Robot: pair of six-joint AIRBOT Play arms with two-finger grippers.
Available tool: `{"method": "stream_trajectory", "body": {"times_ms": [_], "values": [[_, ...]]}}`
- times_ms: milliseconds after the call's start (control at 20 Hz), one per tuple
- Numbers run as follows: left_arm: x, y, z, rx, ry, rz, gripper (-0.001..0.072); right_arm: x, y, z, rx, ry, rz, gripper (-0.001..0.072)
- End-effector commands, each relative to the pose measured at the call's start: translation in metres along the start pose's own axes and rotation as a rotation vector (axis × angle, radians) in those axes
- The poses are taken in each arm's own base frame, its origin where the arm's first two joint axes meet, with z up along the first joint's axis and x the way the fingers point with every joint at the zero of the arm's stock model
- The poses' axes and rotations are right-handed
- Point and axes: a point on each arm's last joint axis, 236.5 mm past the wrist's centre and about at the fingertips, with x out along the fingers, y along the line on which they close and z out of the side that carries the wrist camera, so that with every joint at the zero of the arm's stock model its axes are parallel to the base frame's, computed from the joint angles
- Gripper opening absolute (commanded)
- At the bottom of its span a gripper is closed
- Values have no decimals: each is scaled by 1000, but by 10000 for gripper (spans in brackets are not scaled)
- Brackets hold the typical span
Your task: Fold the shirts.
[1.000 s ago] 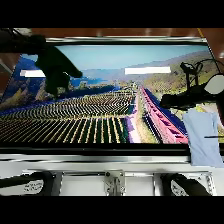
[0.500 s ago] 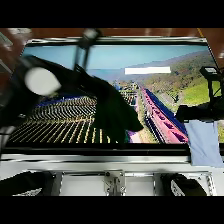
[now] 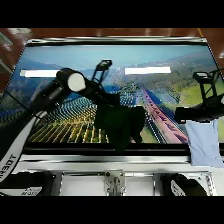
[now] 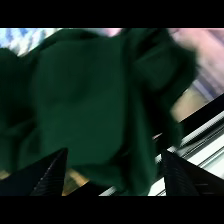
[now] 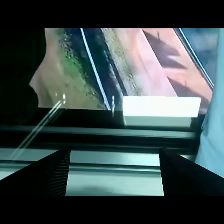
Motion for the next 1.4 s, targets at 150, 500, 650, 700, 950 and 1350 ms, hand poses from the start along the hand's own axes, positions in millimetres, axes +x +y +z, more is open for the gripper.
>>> {"method": "stream_trajectory", "body": {"times_ms": [150, 500, 650, 700, 950, 1350], "values": [[-52, 136, -67, -318, 177, 39, 702, 77, 4, 1, 145, 104, 243, 673], [53, 130, -115, -564, 194, -129, 702, 128, 31, 33, 281, 106, 437, 672], [89, 121, -119, -598, 207, -145, 701, 139, 25, 32, 294, 122, 425, 673], [98, 117, -119, -606, 210, -156, 702, 139, 25, 32, 296, 120, 425, 673], [126, 109, -114, -619, 182, -153, 700, 138, 26, 30, 295, 129, 429, 672], [137, 110, -113, -647, 174, -145, 174, 141, 22, 37, 321, 100, 414, 672]]}}
